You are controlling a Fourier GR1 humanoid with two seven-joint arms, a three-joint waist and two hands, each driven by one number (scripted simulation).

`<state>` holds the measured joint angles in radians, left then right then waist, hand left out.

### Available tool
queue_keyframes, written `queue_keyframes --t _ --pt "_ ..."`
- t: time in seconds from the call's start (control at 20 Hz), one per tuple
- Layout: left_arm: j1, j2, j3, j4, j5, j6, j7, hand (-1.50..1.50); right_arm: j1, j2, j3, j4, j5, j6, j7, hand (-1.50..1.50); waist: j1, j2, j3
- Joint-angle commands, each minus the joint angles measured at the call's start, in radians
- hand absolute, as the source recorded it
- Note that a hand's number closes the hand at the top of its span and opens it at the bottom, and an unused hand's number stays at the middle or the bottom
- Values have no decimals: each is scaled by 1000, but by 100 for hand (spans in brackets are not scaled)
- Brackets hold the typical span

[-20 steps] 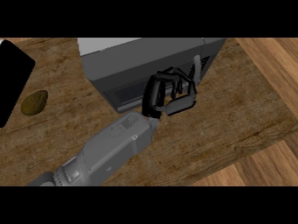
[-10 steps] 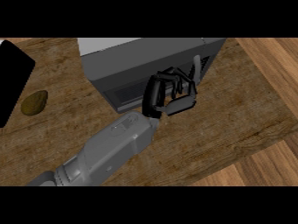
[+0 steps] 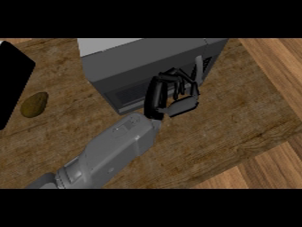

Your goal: Pick up the milk, place it into the microwave and close the microwave

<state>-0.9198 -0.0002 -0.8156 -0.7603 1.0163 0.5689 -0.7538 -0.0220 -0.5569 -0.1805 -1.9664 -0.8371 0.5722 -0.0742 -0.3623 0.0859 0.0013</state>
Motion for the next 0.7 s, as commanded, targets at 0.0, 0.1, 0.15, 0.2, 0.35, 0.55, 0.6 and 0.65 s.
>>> queue_keyframes --t 0.0,0.1,0.15,0.2,0.35,0.55,0.6,0.65 --pt "-76 0 35 88 24 -24 36 150 -3 -16 -4 -1 -14 10 8 -150 -6 15 -1" --pt "-72 0 23 89 31 -27 36 150 -5 -26 -2 4 -27 19 17 -150 -5 17 -1" --pt "-68 0 28 93 36 -16 29 150 -11 -33 -18 4 -33 21 10 -150 -7 14 -1" --pt "-73 0 8 80 25 -48 10 150 -7 -30 -1 6 -39 31 15 -150 -3 16 -1" --pt "-92 0 -39 130 -1 -19 46 150 -21 -31 -5 0 -62 39 8 -150 -9 14 4" --pt "-87 0 -53 172 6 24 74 150 -17 -36 11 -5 -104 61 14 -150 5 10 5" --pt "-77 0 -58 170 17 33 80 150 -23 -43 13 -13 -107 60 19 -150 8 9 2" --pt "-70 0 -56 184 21 44 86 150 -27 -47 8 -13 -112 58 21 -150 18 11 2"
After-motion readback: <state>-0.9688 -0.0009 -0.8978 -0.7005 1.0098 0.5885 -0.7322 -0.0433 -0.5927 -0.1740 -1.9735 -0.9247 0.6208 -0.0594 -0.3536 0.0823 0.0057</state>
